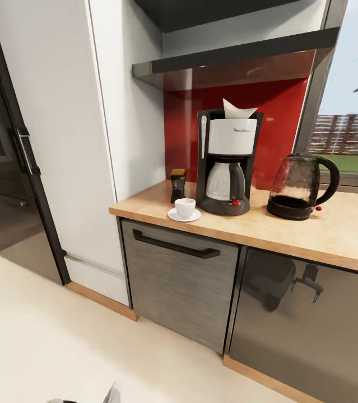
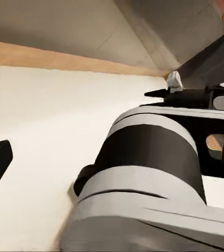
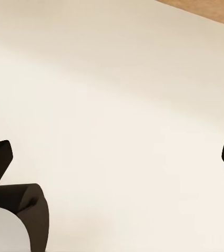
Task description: Set up a coffee station on the kitchen countertop: keep the coffee maker on the countertop, move the bottle of coffee from the kitchen shelf to the counter next to the coffee maker, place a paper coffee filter on top of the coffee maker, put the saucer next to the coffee maker with the coffee cup on the saucer, and place the electric kettle next to the coffee maker.
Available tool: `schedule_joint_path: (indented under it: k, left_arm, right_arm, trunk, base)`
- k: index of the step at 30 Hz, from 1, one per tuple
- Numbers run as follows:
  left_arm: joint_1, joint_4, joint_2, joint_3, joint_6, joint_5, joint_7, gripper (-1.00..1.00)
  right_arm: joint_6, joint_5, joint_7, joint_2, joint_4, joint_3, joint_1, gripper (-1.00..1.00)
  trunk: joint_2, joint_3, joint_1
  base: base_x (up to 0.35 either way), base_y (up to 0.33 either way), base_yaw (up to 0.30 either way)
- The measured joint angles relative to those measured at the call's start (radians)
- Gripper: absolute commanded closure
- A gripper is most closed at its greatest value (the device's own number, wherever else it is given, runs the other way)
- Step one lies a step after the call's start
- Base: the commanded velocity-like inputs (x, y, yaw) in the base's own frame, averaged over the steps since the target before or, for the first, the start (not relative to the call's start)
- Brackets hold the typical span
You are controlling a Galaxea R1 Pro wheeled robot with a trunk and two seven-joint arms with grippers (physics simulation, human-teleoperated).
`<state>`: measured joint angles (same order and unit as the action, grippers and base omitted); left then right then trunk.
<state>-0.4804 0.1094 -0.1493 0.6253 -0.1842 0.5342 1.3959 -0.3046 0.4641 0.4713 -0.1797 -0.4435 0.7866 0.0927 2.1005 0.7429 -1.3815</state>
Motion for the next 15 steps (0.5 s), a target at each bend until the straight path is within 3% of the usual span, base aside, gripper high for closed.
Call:
schedule_joint_path:
  k: [4,6,7,10,15]
  left_arm:
    - [0.096,-0.068,-0.002,-0.041,-0.047,0.058,0.0,-1.0]
    - [0.132,-0.076,-0.003,-0.098,-0.053,0.084,-0.001,-1.0]
    - [0.164,-0.081,-0.006,-0.156,-0.056,0.096,-0.005,-1.0]
    - [0.197,-0.084,-0.014,-0.236,-0.058,0.106,-0.03,-1.0]
    - [0.208,-0.085,-0.035,-0.267,-0.058,0.111,-0.058,-1.0]
  right_arm:
    - [0.001,0.0,-0.003,0.0,0.0,0.001,0.0,-1.0]
    - [0.001,0.001,-0.004,0.0,0.001,0.0,0.0,-1.0]
    - [0.001,0.002,-0.005,0.0,0.001,-0.002,0.0,-1.0]
    - [0.001,0.005,-0.005,0.002,0.002,-0.005,0.0,-1.0]
    - [0.001,0.006,-0.004,0.002,0.003,-0.006,0.0,-1.0]
  trunk:
    - [0.0,0.0,0.0]
    - [0.0,0.0,0.0]
    - [0.0,0.0,0.0]
    - [0.0,0.0,0.0]
    - [0.0,0.0,0.0]
  base:
    - [0.0,0.0,0.0]
    - [0.0,0.0,0.0]
    - [0.0,0.0,0.0]
    - [0.0,0.0,0.0]
    - [0.0,0.0,0.0]
